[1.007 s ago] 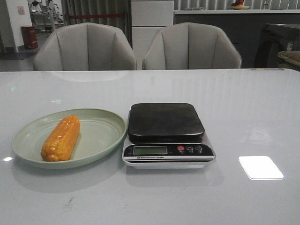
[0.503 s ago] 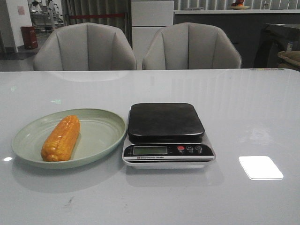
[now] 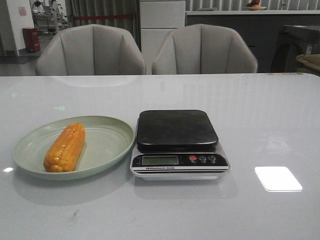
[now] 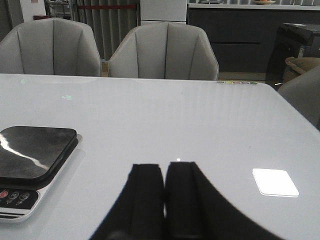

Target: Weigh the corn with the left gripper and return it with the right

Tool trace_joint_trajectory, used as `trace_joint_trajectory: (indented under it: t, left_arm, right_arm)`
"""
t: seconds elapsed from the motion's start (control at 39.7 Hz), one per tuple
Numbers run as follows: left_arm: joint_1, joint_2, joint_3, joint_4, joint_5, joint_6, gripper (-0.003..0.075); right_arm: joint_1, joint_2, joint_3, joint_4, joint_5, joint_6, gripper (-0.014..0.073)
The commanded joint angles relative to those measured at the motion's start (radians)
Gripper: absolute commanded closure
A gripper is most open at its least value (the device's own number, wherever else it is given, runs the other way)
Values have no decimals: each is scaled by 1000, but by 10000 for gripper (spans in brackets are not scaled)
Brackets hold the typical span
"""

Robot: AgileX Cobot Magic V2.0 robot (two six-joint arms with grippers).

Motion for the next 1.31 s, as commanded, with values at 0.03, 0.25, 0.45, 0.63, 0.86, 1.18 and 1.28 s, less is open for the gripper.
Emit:
trace_joint_trajectory:
  t: [0.03, 0.25, 0.45, 0.63, 0.86, 1.18, 1.28]
  left_arm:
    - [-3, -21, 33, -9, -253, -2, 607]
    - [-3, 19, -98, -74, -275, -14, 607]
    - [-7, 161, -337, -74, 14, -14, 607]
    - [-7, 273, -416, -74, 105, -14, 607]
    - [-7, 344, -402, -74, 125, -14, 607]
    - [-121, 410, -402, -74, 197, -14, 511]
    - [-164, 451, -402, -65, 193, -14, 379]
  right_arm:
    - [-7, -17, 10, -10, -83, -6, 427]
    - [-7, -17, 10, -10, -83, -6, 427]
    - [-7, -17, 10, -10, -83, -6, 427]
    - [-7, -17, 10, -10, -83, -6, 427]
    - [-7, -17, 10, -10, -83, -6, 427]
    - [-7, -17, 10, -10, -83, -6, 427]
    - [-7, -17, 10, -10, -83, -6, 427]
